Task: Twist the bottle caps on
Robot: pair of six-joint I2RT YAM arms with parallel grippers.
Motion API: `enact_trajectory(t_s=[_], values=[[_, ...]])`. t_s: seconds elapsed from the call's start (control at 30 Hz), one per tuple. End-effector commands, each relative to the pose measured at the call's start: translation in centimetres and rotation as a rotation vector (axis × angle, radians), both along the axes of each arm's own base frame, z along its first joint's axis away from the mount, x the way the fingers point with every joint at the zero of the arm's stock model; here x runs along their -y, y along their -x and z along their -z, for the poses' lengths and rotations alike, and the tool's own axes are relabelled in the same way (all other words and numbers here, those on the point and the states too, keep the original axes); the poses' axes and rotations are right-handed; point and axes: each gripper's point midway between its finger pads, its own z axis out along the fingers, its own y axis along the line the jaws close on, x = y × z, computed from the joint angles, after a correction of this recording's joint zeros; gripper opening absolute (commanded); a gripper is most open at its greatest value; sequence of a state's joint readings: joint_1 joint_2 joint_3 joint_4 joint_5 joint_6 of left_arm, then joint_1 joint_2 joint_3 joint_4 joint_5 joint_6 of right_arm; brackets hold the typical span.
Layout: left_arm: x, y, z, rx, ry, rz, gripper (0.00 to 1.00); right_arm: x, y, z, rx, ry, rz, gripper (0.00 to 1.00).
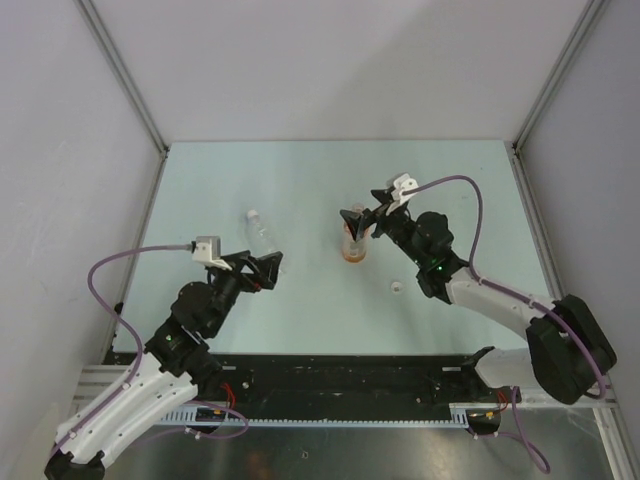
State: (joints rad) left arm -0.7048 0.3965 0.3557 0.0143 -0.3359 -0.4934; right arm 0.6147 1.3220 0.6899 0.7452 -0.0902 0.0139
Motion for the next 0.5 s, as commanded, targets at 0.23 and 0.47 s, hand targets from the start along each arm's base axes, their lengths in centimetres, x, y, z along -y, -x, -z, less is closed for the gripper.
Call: enact_trajectory(t_s=[0.23, 0.47], values=[[0.8, -0.8, -0.7, -0.01, -0.014, 0.005, 0.99, 11.5, 3.1, 2.9, -0.416, -0.087, 0.463, 0.94], [2.2, -1.0, 0.7, -0.045, -0.046, 0.063, 0.99, 14.1, 7.4, 12.1, -0.792, 0.124, 0.461, 0.81]])
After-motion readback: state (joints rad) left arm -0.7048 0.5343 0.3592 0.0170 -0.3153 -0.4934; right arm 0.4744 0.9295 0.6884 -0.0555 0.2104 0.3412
